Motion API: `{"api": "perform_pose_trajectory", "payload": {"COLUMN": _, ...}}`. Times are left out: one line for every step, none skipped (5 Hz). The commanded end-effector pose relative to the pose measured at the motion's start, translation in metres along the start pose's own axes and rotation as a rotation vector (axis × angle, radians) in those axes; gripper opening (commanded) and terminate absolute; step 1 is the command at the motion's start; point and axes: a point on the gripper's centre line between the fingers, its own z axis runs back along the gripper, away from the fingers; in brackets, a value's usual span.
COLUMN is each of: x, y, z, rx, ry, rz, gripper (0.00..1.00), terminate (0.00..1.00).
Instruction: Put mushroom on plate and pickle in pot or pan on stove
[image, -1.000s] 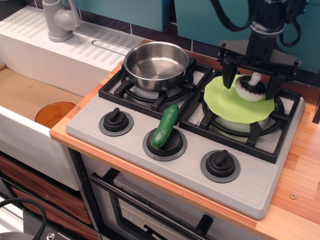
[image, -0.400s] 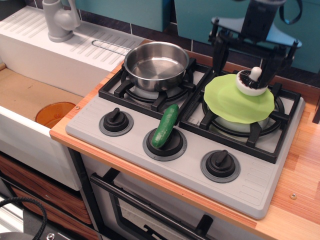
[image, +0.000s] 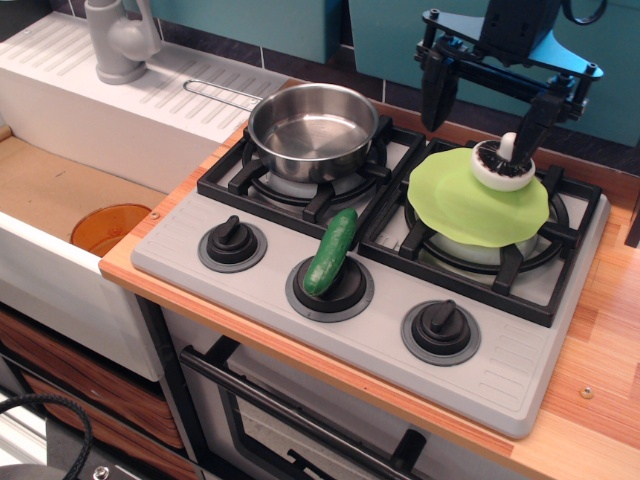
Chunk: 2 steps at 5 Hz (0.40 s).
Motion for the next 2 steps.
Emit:
{"api": "perform_pose_trajectory", "payload": {"x": 0.008, "y": 0.001, "z": 0.032, "rx": -0.023, "ry": -0.096, "rz": 0.014, "gripper": 1.00, "terminate": 0.00}}
{"api": "perform_pose_trajectory", "payload": {"x": -0.001, "y": 0.024, "z": 0.036, "rx": 0.010, "ry": -0.160, "rz": 0.030, "gripper": 1.00, "terminate": 0.00}}
